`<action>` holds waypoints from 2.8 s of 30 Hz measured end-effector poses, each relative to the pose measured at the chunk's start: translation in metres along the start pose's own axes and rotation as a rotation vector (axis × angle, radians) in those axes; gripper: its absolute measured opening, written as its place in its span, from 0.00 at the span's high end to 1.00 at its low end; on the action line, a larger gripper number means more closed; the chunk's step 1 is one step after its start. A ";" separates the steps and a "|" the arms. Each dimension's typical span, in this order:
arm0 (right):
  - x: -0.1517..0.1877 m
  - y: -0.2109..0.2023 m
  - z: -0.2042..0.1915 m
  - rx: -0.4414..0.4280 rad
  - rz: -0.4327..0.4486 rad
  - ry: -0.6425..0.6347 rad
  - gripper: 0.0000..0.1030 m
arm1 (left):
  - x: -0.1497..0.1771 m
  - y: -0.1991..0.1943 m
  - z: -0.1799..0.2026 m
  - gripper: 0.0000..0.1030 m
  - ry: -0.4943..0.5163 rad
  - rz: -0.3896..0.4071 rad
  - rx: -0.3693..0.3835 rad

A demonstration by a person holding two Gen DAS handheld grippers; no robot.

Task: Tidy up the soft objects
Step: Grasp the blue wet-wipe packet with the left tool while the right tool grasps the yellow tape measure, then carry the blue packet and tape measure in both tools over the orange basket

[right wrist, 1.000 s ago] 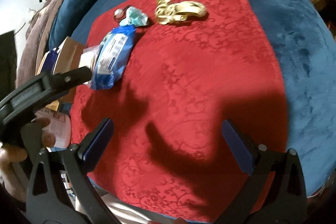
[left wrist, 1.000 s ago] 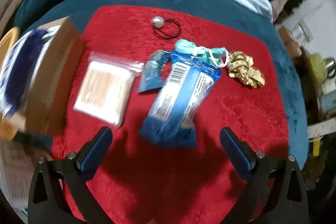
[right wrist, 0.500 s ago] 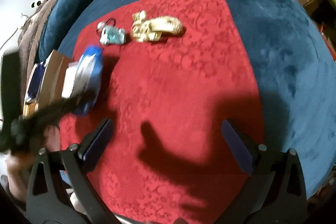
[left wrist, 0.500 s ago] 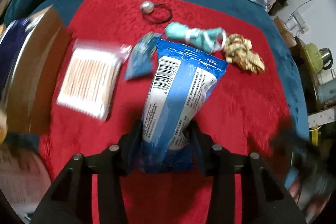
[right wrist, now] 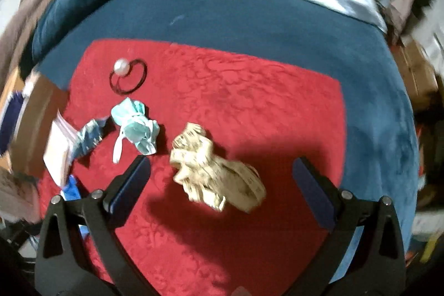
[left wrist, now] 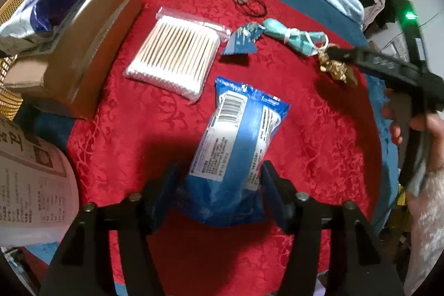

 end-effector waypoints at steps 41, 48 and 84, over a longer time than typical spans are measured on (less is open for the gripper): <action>0.173 -0.057 -0.120 -0.265 -0.001 0.137 0.58 | 0.042 -0.040 -0.016 0.52 0.085 0.032 -0.070; 0.174 -0.067 -0.136 -0.250 0.014 0.112 0.58 | 0.053 -0.055 -0.028 0.52 0.079 0.044 -0.064; 0.118 -0.104 -0.252 -0.227 0.093 -0.072 0.58 | 0.021 -0.162 -0.133 0.51 -0.124 0.287 0.069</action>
Point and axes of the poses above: each gripper's, at about its wrist camera, not at the fingertips, and y roughly the way its jaws point, z to its right, x to its underside, the point moved 5 cm from there along y, roughly the way its jaws point, and after that the axes turned 12 degrees about -x, right-handed, at the moved point
